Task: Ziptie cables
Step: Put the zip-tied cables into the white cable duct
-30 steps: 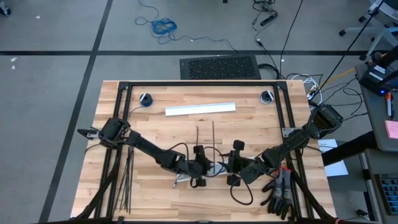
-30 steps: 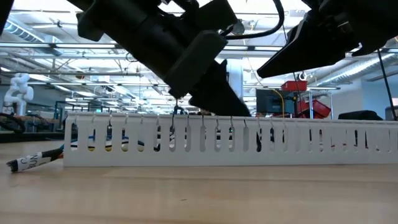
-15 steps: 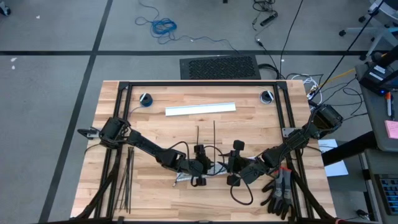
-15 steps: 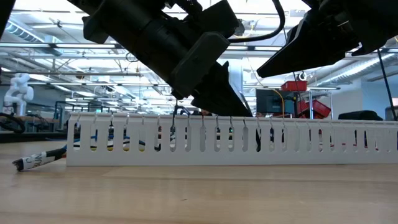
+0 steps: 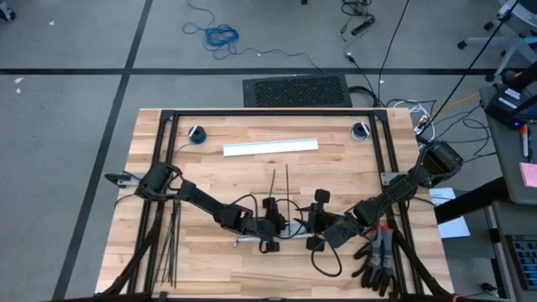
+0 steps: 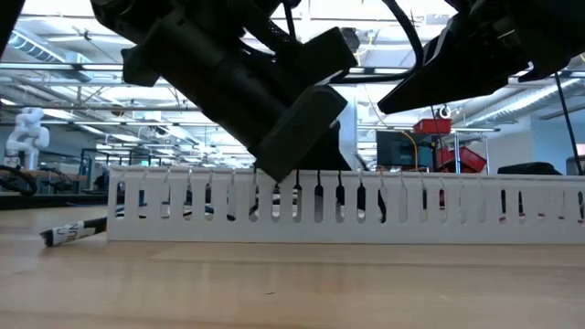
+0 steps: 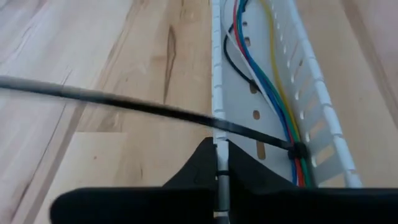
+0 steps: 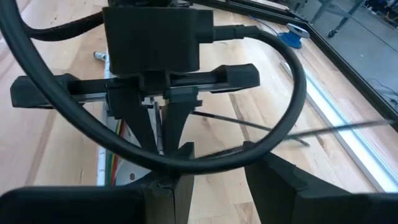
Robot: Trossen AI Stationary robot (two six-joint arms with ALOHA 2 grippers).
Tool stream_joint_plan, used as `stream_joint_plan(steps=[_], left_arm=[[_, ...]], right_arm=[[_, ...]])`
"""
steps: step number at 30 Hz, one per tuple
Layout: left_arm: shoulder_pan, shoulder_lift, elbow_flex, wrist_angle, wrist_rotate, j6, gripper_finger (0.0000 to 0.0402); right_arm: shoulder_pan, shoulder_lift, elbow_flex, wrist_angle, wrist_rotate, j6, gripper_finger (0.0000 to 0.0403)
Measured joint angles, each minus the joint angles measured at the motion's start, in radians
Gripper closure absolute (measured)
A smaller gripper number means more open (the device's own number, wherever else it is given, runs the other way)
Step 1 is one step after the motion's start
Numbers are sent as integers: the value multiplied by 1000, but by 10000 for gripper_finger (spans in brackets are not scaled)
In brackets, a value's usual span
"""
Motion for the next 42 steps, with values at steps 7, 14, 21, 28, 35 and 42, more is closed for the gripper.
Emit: stream_joint_plan(steps=[7,14,21,28,35,42], left_arm=[[0,-33,-7,23,-20,61,375],[1,-67,-7,43,-25,92,368],[1,-66,-7,25,-25,90,369],[1,-67,-7,14,-25,74,393],[1,-69,-4,-21,-16,60,397],[-3,-74,1,-120,28,-5,397]], right_arm=[[0,0,0,0,-3,1,274],[0,0,0,0,-3,1,274],[0,0,0,0,-2,3,274],[0,0,0,3,-3,5,274],[-73,48,1,156,-210,-4,293],[-164,131,1,175,-341,9,370]])
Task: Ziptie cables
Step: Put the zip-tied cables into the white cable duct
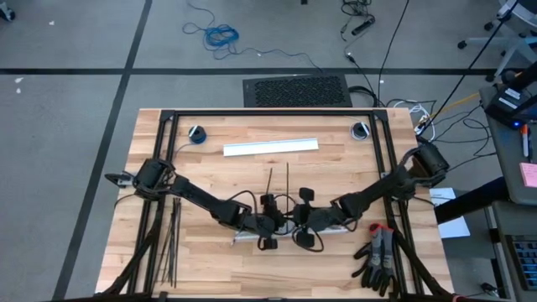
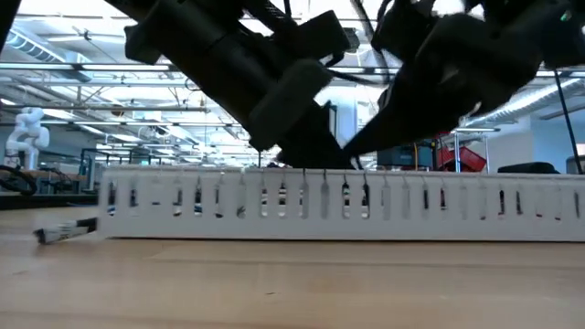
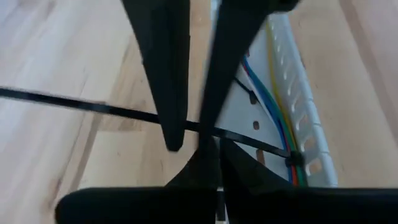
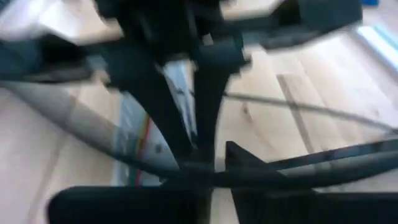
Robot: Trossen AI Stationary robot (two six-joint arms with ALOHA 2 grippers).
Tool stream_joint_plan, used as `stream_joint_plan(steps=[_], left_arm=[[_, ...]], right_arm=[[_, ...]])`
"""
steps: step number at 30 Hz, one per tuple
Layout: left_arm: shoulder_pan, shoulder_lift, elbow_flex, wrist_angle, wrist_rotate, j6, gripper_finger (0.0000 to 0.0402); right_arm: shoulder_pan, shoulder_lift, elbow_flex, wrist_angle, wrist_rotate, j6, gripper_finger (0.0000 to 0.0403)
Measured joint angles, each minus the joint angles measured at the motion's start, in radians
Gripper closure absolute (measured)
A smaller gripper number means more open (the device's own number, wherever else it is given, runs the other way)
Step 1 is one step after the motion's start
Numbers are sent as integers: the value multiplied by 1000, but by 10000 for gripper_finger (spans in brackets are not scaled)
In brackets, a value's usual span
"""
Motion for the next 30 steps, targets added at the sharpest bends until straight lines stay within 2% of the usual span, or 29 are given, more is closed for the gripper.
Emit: stream_joint_plan(steps=[3,10,16,21,30], left_arm=[[0,0,-2,-54,37,-62,397],[-1,3,-5,-67,55,-126,398],[-5,17,-4,-62,-34,-139,398],[-13,17,-4,-59,-144,-38,398],[-21,19,37,-79,-305,254,398]], right_arm=[[-10,28,0,1,-4,7,397],[-17,61,0,3,-4,21,400],[-3,62,0,5,1,38,402],[9,62,1,6,22,41,402],[14,40,1,10,-11,25,403]])
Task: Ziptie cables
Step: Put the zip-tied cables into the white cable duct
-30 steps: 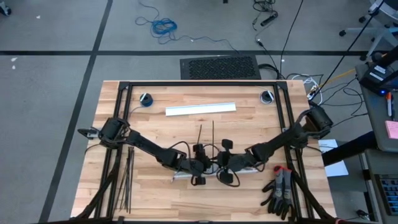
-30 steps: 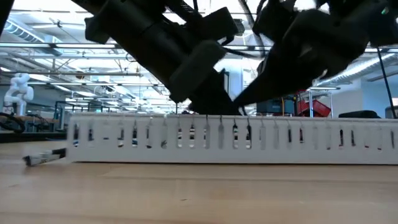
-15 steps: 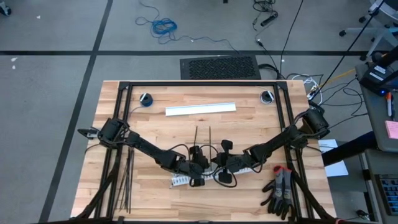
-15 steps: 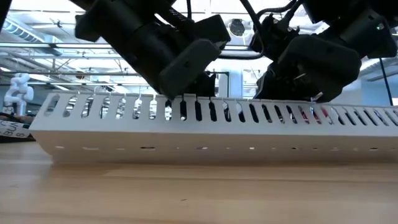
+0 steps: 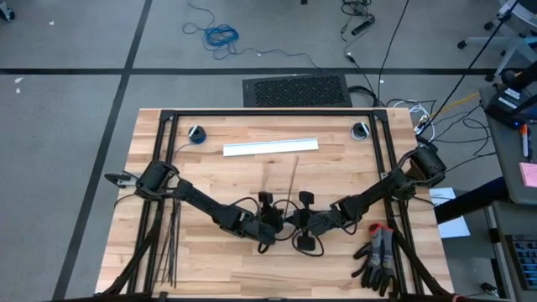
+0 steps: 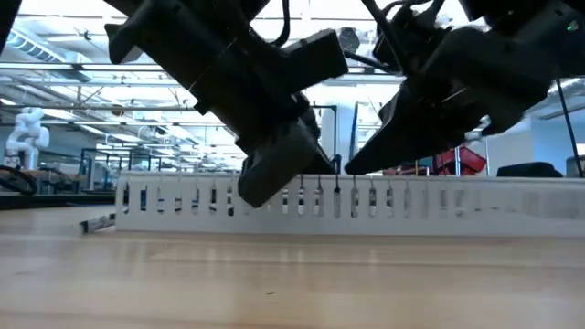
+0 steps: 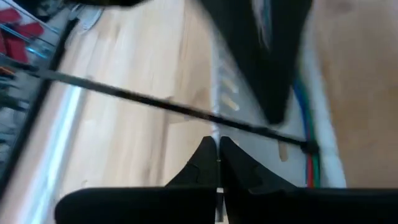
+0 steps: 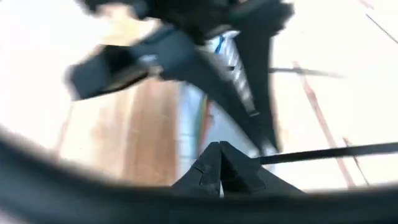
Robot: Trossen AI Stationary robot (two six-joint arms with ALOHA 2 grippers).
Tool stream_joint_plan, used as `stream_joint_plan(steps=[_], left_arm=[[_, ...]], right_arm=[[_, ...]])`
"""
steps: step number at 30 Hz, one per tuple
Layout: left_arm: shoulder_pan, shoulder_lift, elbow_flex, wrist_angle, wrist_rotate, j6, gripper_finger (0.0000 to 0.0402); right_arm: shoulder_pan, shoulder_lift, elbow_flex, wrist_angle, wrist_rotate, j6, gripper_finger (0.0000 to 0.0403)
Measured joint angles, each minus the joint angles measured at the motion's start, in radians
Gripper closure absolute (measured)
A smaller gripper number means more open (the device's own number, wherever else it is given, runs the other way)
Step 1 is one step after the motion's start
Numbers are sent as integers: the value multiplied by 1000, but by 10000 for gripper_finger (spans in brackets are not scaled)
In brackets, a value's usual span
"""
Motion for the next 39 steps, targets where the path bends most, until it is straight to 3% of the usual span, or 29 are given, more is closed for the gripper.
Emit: stream_joint_plan(steps=[9,39], left_arm=[[-4,37,5,-23,-24,25,398],[-64,48,4,-18,-24,211,398]], right_arm=[[2,-62,0,12,15,-61,403],[-76,-40,0,-50,21,-117,403]])
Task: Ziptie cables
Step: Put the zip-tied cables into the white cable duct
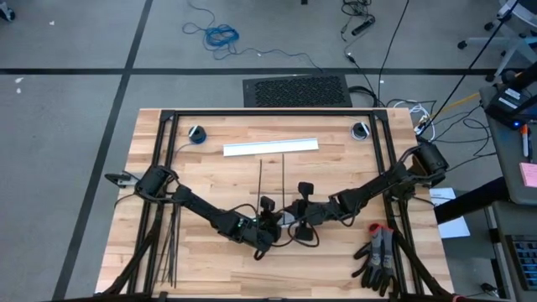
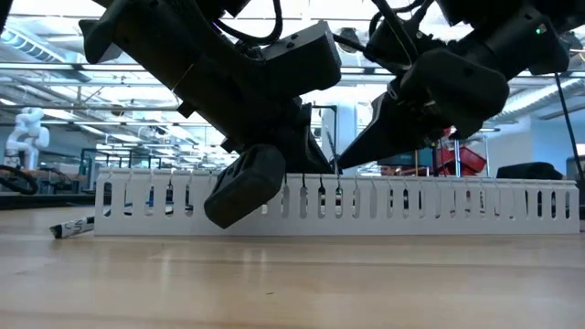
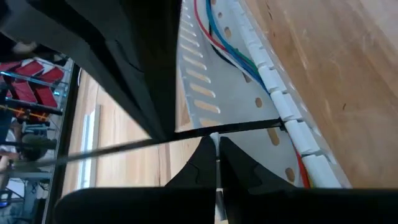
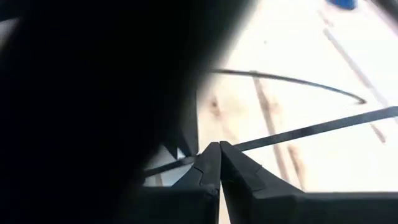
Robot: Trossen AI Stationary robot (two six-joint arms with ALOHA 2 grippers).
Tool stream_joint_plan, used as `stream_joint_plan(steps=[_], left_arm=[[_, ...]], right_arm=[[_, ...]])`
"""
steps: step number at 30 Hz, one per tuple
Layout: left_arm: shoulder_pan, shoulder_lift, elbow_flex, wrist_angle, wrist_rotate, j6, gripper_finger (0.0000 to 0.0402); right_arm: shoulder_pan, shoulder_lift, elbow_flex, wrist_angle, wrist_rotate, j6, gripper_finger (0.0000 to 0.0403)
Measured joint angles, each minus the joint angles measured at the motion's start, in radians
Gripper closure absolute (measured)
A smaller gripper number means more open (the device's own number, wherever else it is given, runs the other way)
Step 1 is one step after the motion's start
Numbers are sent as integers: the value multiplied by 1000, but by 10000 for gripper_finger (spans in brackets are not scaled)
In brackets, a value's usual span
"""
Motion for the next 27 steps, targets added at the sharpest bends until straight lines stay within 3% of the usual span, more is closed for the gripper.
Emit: stream_joint_plan(steps=[8,20,27], left_arm=[[-3,0,-1,-4,4,2,398],[-3,0,0,-5,10,5,398],[0,-3,-1,-17,119,112,398]], right_arm=[[-46,89,2,100,-83,-8,403],[-53,98,5,35,-95,18,403],[-53,117,5,48,-108,22,403]])
